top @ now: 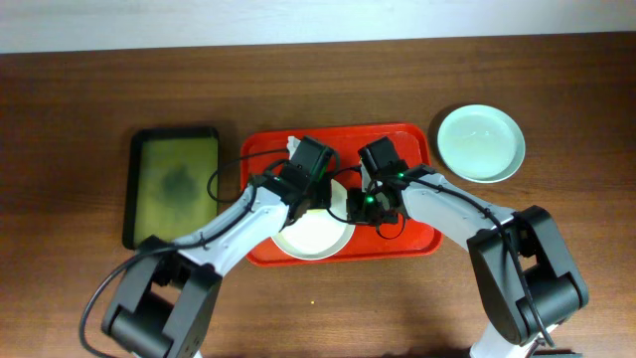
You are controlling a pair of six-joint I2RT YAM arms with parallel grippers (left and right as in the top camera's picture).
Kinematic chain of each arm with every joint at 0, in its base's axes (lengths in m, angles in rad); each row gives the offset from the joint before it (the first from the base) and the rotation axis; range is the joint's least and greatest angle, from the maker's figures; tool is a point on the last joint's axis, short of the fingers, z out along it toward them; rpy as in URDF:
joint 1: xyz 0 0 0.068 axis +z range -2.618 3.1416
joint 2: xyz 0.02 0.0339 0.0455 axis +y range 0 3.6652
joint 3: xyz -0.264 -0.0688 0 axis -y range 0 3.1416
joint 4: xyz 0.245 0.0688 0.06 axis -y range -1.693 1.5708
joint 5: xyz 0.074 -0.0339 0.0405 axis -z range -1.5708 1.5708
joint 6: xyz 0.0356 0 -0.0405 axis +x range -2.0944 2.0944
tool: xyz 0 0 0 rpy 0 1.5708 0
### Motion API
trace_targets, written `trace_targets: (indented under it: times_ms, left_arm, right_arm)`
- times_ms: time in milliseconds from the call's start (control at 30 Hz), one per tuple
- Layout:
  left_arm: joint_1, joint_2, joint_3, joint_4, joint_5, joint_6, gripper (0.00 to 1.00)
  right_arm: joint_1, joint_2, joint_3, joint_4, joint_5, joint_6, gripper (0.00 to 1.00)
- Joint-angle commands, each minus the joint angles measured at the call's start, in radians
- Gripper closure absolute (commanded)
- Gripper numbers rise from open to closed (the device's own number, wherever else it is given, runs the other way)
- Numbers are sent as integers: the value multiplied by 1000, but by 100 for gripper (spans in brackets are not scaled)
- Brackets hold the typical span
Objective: Clean dirty plates on tray and stack at the side
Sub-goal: 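Scrub the white plate with the left sponge while the right gripper holds it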
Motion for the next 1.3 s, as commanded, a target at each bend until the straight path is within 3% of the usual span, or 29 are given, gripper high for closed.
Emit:
trace_targets:
  times_ms: [0, 100, 300, 467, 567, 800, 1167, 1267]
  left_arm:
    - [52, 79, 7, 0, 16, -1, 100]
    - [82, 118, 7, -16, 6, 25, 100]
    - [135, 109, 14, -157, -250, 26, 100]
    - [152, 30, 35, -246, -317, 26, 100]
    - [147, -41, 36, -247, -262, 26, 100]
    - [109, -107, 34, -243, 136, 24, 100]
    - [18, -6, -35, -145, 154, 2, 100]
    - [19, 34, -36, -157, 101, 3, 100]
  right_arm:
    - [2, 28, -17, -15, 77, -6, 96]
    - [2, 28, -17, -15, 77, -6, 96]
    - [2, 28, -17, -15, 77, -6, 96]
    - [2, 28, -17, -15, 77, -6, 96]
    - [2, 28, -17, -15, 77, -6, 96]
    - [2, 28, -17, -11, 77, -6, 96]
    - [2, 28, -17, -8, 77, -6, 96]
    - [2, 28, -17, -8, 77, -6, 96]
